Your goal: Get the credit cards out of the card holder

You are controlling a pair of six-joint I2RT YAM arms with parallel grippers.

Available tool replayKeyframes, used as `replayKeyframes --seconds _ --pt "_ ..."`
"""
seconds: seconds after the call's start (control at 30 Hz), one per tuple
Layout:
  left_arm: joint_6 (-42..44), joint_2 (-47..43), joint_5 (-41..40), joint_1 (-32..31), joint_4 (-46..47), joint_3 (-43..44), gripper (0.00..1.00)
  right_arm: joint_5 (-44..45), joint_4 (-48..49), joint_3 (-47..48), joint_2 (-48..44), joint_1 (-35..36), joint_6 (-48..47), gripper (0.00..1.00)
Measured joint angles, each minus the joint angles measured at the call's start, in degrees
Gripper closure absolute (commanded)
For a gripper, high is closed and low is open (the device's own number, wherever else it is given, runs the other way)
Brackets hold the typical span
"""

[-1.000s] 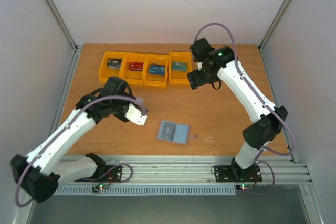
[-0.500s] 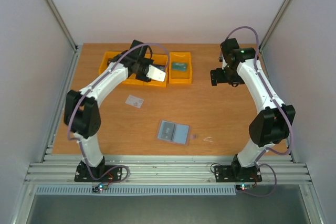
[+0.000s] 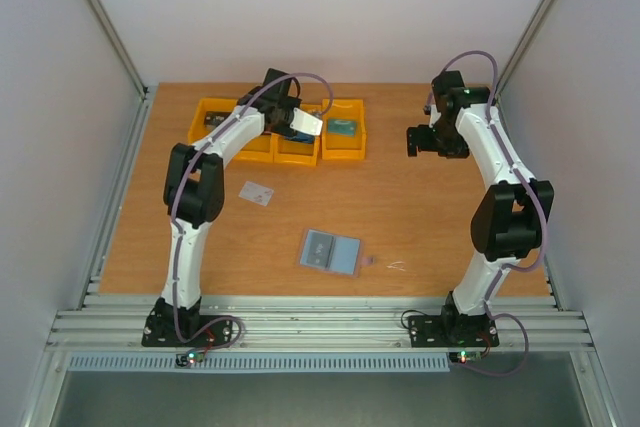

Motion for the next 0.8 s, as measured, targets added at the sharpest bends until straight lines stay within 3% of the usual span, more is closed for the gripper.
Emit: replayKeyframes --seconds 0.8 --pt "3.2 7.3 0.1 0.6 9.6 0.0 1.0 -2.3 1.2 0.0 0.0 0.0 -0.6 0.01"
